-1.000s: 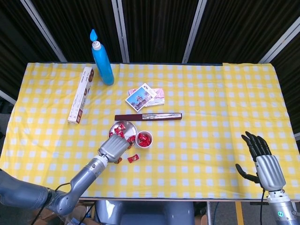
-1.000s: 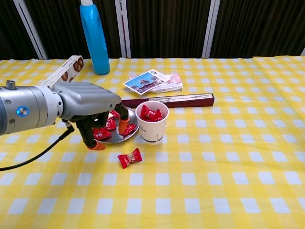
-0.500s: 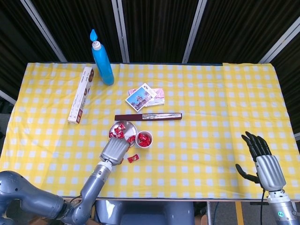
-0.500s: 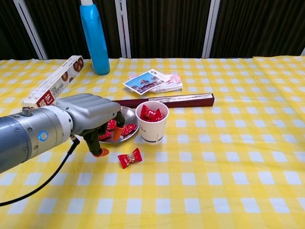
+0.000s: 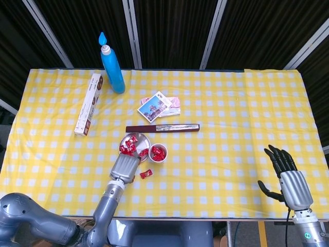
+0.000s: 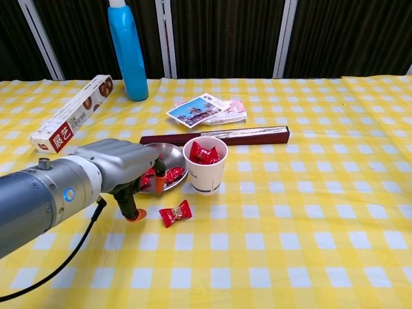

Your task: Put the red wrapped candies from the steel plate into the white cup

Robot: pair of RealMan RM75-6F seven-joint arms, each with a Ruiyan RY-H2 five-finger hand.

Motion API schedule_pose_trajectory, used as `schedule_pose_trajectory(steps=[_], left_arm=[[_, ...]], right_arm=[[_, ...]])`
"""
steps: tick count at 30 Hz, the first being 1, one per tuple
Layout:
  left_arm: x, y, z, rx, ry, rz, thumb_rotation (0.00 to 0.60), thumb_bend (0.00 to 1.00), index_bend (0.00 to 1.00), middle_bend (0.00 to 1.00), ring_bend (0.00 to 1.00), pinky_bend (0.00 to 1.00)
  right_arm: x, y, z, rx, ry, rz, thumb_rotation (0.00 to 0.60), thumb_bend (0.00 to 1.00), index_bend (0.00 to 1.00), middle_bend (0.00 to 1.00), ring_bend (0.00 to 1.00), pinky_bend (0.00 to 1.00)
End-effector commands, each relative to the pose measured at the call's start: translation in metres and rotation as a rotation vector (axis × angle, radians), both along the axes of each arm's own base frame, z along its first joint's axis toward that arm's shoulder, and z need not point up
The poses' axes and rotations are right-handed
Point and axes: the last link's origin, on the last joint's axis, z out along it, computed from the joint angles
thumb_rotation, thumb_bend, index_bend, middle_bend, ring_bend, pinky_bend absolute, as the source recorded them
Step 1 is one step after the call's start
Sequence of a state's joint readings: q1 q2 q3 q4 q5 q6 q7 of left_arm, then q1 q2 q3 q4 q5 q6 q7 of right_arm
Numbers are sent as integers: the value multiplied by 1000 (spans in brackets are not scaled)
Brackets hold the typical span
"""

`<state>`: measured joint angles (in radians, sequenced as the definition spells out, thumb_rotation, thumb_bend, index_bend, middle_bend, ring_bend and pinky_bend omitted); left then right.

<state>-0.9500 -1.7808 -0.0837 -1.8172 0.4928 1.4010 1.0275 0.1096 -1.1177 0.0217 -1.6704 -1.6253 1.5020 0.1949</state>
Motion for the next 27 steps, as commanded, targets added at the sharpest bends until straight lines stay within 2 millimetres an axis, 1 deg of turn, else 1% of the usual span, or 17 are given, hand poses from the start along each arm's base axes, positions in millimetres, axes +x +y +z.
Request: schedule_pose_trajectory(steps=[1,14,27], left_arm=[[2,-1,-3,-5,-12,-1,600,347,366,1000,1000,1000],[11,-7,-15,-12,-57,11,600,369,369,1000,1000,1000],[19,-8,-24,-24,-82,10,600,390,381,1000,1000,1000]], right_arm=[[0,0,0,0,0,0,600,387,0,0,0,0],[0,1,0,1,-2,3,600,388,0,0,0,0],[0,1,0,1,-3,2,600,387,0,0,0,0]])
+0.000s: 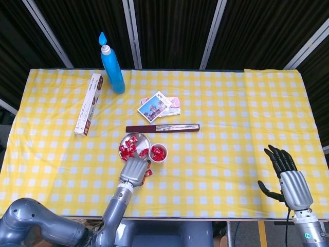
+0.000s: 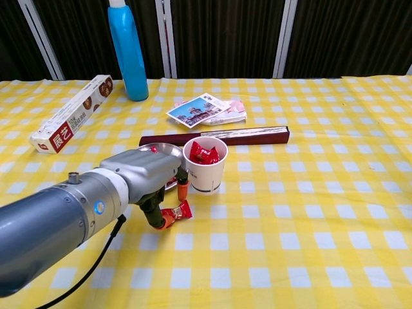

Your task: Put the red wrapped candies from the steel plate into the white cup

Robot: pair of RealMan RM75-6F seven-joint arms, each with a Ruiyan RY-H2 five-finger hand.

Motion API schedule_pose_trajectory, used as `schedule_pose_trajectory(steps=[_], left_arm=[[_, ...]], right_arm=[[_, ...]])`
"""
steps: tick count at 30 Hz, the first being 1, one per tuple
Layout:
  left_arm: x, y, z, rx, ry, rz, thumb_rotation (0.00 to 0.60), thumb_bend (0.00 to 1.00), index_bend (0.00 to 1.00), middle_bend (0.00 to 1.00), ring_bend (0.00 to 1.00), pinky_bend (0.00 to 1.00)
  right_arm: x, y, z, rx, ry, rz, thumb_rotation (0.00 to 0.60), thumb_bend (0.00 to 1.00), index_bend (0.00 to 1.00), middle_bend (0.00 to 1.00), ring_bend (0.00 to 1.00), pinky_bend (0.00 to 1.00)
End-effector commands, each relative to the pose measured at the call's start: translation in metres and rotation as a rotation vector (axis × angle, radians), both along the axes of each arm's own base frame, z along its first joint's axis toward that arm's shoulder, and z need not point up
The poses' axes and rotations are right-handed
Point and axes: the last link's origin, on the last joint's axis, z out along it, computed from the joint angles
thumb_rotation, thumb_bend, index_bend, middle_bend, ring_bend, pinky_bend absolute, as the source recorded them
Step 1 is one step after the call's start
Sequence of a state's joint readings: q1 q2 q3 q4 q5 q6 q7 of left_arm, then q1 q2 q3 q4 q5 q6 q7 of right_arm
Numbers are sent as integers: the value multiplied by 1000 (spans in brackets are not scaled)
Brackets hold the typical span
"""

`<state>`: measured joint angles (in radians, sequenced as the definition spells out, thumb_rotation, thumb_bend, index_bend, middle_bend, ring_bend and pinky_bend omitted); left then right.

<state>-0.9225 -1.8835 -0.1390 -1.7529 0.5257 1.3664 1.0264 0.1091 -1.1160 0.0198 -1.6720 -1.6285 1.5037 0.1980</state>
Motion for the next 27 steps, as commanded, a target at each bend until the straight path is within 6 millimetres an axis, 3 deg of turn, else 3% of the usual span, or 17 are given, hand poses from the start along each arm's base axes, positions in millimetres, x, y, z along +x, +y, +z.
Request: schedule_pose_trajectory(steps=[1,27], left_arm=[[1,-1,-2,-4,0,0,600,392,383,1000,1000,1000],[-2,3,-8,-4,11,15,600,445,424,1000,1000,1000]], right_arm=[[0,0,0,-1,-1,0,600,387,0,0,0,0],[0,1,0,-2,0,2,600,388,0,0,0,0]])
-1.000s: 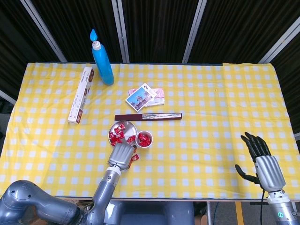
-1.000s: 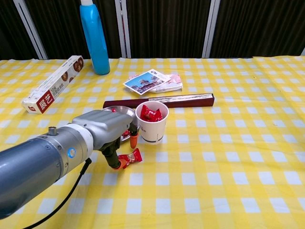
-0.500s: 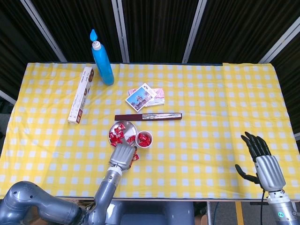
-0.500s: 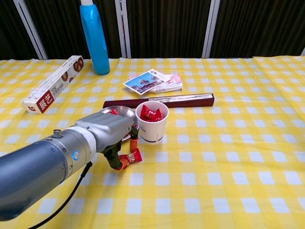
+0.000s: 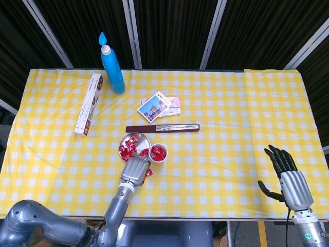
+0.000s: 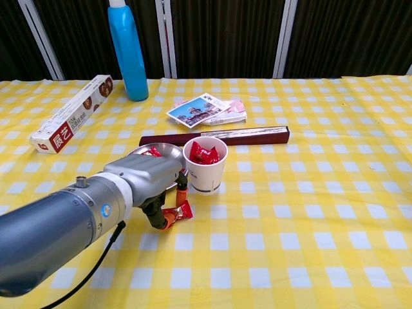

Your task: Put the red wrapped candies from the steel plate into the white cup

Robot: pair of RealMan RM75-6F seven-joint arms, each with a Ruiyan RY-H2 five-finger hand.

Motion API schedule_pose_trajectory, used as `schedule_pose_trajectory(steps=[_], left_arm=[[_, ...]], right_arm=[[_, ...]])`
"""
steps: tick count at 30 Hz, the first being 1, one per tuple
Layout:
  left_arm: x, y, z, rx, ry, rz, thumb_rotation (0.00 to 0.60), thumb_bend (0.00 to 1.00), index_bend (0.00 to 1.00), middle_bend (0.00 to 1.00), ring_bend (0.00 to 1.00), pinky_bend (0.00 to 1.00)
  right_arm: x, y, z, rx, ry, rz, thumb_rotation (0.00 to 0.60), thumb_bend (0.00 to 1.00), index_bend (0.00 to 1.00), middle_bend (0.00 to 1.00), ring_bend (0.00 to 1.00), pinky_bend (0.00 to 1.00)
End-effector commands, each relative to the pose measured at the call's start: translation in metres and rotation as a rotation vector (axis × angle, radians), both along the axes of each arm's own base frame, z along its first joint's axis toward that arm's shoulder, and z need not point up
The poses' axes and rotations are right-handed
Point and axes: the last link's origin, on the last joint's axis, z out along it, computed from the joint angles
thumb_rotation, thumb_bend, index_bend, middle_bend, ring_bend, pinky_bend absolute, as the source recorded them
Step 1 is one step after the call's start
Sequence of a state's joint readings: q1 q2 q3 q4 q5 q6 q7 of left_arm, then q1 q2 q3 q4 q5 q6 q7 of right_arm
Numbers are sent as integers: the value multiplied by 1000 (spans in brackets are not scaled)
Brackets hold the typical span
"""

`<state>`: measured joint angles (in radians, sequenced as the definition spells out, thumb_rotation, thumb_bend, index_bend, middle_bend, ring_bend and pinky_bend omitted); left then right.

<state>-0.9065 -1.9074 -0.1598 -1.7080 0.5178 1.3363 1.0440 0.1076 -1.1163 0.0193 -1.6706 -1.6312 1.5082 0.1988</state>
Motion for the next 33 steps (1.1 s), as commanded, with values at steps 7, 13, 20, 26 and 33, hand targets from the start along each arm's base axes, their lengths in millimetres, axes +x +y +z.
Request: schedule_pose_trajectory(steps=[7,13,20,26,33], left_arm=[[2,-1,-1,-3,-4,-5,600,551,489,1000,1000,1000],[1,-2,-1,-7,-2,-9,600,617,519,1000,1000,1000],[1,-3,9,2,-13,-24,600,616,519,1000,1000,1000],[-5,-1,34,33,-30,-31,600,614,520,1000,1000,1000],[-5,4,74,77,-111,-29,600,610,522,1000,1000,1000]], right_arm=[[0,0,0,1,-1,1,600,388,0,0,0,0],[0,0,0,0,-2,2,600,388,0,0,0,0],[0,1,0,-1,-1,3,600,387,0,0,0,0],[0,0,0,0,-2,3,600,388,0,0,0,0],[1,0,-1,-1,2,5,600,387,0,0,0,0]])
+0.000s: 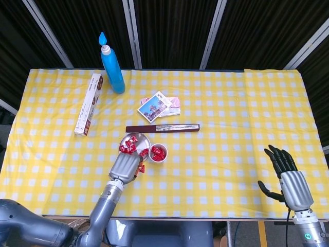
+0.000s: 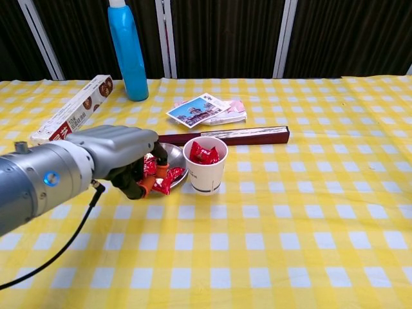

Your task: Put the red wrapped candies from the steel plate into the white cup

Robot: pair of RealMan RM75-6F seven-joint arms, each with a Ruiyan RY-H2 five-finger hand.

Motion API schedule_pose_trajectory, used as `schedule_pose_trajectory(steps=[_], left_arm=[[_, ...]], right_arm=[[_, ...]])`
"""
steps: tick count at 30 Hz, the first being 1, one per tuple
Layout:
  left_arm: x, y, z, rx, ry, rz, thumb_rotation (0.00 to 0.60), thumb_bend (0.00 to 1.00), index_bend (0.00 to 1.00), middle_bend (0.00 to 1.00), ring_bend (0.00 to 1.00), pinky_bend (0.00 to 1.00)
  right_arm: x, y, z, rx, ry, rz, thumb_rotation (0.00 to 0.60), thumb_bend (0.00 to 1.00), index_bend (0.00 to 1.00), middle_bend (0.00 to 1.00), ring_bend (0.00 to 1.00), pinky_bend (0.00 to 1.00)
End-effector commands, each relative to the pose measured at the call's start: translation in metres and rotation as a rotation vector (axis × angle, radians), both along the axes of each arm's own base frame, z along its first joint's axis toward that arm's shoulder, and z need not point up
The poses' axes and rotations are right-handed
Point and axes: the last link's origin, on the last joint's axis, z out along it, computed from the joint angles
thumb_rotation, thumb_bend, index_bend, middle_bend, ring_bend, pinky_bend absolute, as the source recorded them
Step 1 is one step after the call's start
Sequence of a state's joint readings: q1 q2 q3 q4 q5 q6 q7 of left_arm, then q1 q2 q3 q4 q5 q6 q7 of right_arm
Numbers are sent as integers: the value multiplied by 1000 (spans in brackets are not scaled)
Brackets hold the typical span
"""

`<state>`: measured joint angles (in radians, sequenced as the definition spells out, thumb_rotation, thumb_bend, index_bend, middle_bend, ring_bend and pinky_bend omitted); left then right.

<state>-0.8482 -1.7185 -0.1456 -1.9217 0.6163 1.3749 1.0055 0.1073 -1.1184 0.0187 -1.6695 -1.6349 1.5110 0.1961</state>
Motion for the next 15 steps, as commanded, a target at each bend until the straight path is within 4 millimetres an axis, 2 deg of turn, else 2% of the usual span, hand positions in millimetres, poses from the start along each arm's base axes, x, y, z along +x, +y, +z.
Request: schedule_pose_trajectory(steps=[1,4,8,15], left_arm=[[3,2,20,25,-55,-2,600,610,522,1000,1000,1000],[14,8,37,58,-104,-35,600,608,522,1000,1000,1000],[27,21,45,88,-119,-69,600,608,524,1000,1000,1000],[46,45,29,93,-79,-104,600,608,519,1000,1000,1000]], right_arm=[[0,0,0,0,1,1,600,387,0,0,0,0],[0,0,-1,0,3,1,600,387,0,0,0,0],[1,0,0,-3,-1,3,600,388,0,0,0,0],[0,0,1,-8,-6,-1,600,388,0,0,0,0]])
